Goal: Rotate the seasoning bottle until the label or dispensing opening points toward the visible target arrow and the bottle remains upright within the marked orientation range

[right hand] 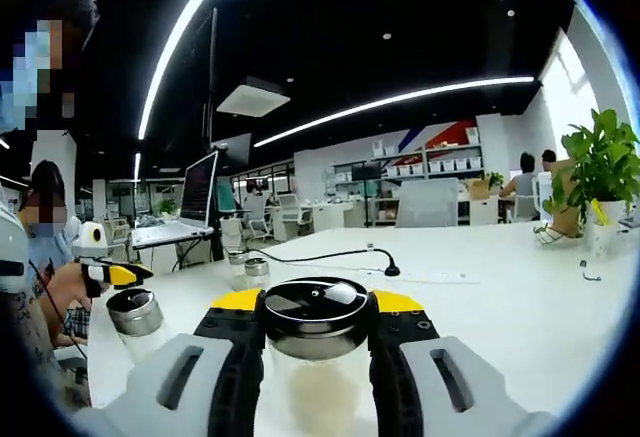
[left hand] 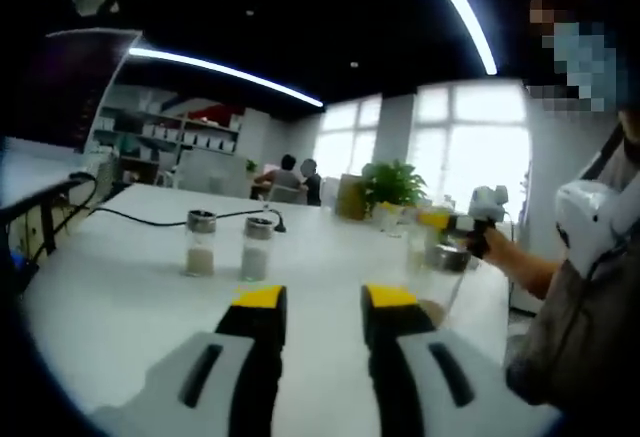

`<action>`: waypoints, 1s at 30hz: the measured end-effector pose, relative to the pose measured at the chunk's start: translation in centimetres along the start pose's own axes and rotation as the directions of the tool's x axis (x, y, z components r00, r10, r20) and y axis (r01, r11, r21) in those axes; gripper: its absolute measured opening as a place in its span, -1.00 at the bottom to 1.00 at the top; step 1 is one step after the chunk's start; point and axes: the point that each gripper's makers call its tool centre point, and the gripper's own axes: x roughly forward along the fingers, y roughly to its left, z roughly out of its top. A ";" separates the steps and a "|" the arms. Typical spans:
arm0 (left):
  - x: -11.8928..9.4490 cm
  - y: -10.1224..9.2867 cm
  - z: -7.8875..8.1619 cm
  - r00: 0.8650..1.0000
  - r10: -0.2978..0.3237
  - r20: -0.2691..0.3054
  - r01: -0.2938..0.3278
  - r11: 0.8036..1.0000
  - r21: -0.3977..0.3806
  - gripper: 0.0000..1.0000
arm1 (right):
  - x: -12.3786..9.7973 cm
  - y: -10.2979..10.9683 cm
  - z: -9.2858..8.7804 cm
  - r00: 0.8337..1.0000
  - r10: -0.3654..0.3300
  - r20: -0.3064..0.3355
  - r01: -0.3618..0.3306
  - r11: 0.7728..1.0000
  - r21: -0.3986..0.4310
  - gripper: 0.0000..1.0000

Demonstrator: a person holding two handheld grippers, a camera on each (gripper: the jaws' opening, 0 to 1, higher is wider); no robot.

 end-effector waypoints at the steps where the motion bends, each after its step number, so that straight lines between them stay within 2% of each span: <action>1: -0.1 0.1 0.3 1.000 0.003 0.004 -0.003 1.000 0.001 -0.37 | -0.3 0.2 -0.1 1.000 0.004 -0.002 -0.004 1.000 0.001 -0.23; 4: 0.1 0.1 0.9 1.000 0.003 0.023 -0.003 1.000 0.002 -0.37 | -1.1 1.2 -0.3 1.000 0.023 -0.009 -0.023 1.000 -0.009 -0.23; 12: 1.0 -0.2 0.8 1.000 -0.003 0.008 0.003 1.000 0.018 -0.37 | -3.0 3.6 -1.4 0.998 0.055 -0.013 -0.055 0.998 -0.009 -0.23; 30: 1.3 -0.4 1.2 1.000 -0.007 -0.003 0.008 0.999 0.038 -0.37 | -3.8 7.4 -2.0 0.989 0.141 -0.041 -0.144 0.986 -0.079 -0.22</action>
